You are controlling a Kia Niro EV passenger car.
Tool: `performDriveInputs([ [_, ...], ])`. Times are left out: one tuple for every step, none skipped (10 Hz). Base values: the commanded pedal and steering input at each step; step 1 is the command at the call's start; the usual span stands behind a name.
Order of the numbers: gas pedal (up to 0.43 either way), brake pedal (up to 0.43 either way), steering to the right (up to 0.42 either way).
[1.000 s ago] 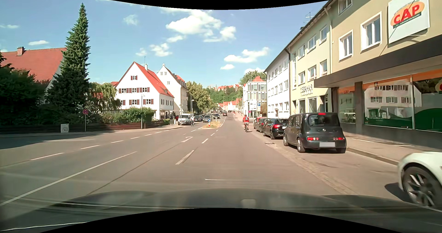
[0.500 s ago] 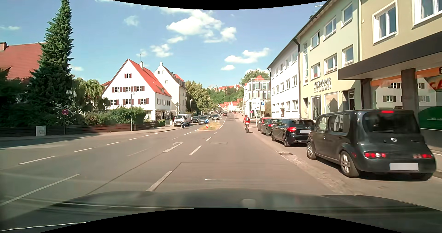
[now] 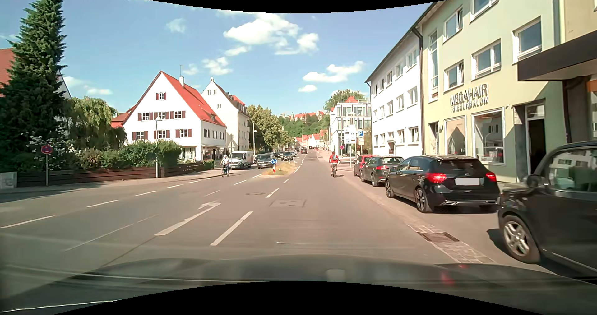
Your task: Follow the waypoints while adhering to traffic rules and regulations
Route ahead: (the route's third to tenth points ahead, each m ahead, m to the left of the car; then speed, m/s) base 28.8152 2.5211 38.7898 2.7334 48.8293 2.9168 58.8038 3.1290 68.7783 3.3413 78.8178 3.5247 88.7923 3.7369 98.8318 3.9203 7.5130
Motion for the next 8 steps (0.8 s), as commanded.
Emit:
performDriveInputs([
  [0.008,0.006,0.000],
  [0.008,0.006,0.000],
  [0.008,0.006,0.000],
  [0.008,0.006,0.001],
  [0.008,0.006,0.001],
  [0.008,0.006,0.001],
  [0.008,0.006,0.001],
  [0.008,0.006,0.000],
])
